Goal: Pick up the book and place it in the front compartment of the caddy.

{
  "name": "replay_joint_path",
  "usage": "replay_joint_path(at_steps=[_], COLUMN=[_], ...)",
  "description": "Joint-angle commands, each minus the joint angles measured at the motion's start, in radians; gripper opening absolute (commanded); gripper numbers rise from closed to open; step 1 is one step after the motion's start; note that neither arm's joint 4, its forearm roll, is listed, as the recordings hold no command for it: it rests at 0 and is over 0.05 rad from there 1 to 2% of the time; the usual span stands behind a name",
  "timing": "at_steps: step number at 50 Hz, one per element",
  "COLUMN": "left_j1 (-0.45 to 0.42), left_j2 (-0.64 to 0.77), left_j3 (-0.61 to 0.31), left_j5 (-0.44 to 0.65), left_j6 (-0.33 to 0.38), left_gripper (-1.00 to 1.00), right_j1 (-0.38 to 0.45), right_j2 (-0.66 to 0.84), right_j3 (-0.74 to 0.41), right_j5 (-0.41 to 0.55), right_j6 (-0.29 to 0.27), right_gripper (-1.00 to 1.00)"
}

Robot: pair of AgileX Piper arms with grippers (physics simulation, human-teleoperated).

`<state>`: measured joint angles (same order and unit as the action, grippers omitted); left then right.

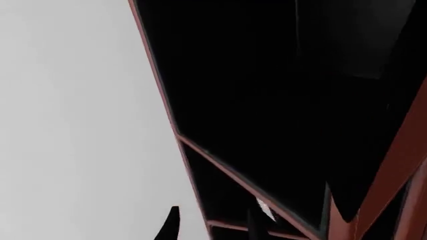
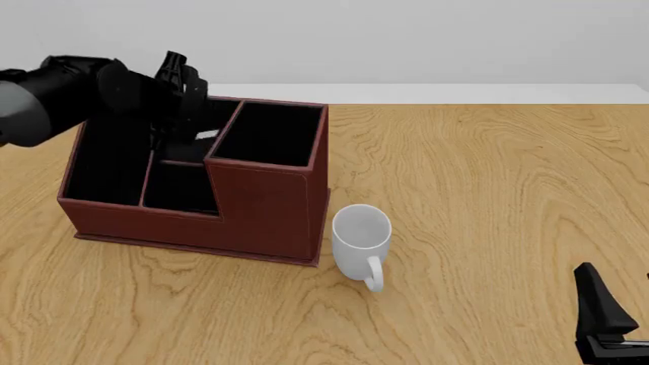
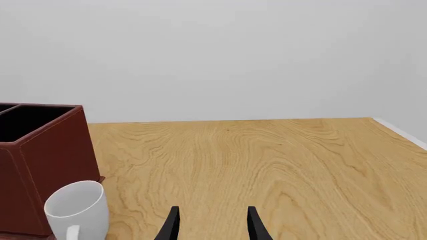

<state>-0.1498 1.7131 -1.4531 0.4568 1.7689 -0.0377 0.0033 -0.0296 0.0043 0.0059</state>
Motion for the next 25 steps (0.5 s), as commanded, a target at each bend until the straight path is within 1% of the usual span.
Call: replay_joint_path(at_steps=[1, 10, 14, 16, 17, 21, 25], left_j1=[0.01, 0.003, -0.013, -0.014, -0.017, -0.021, -0.028], left_j2=[0.003, -0.012, -0.028, -0.039, -0.051, -0.155, -0.238], left_j3=[0.02, 0.013, 0.015, 0.031, 0.036, 0.048, 0.092], left_j5=[-0.07, -0.067, -0.086, -0.1, -0.099, -0.036, -0.025], left_j6=[0.019, -0.002, -0.014, -0.008, -0.016, -0.022, -0.03], left_gripper=[1.0, 1.0, 1.0, 1.0, 1.0, 1.0, 1.0], right_j1=[0.001, 0.005, 0.009, 0.01, 0.01, 0.011, 0.013], right_j2=[0.0, 0.0, 0.0, 0.0, 0.0, 0.0, -0.001], right_j3=[-0.001, -0.001, -0.002, -0.002, -0.003, -0.004, -0.004], right_j5=[0.0, 0.0, 0.001, 0.001, 0.001, 0.001, 0.001], right_j6=[0.0, 0.0, -0.001, -0.001, -0.001, 0.0, 0.003], right_gripper=[1.0, 1.0, 1.0, 1.0, 1.0, 1.0, 1.0])
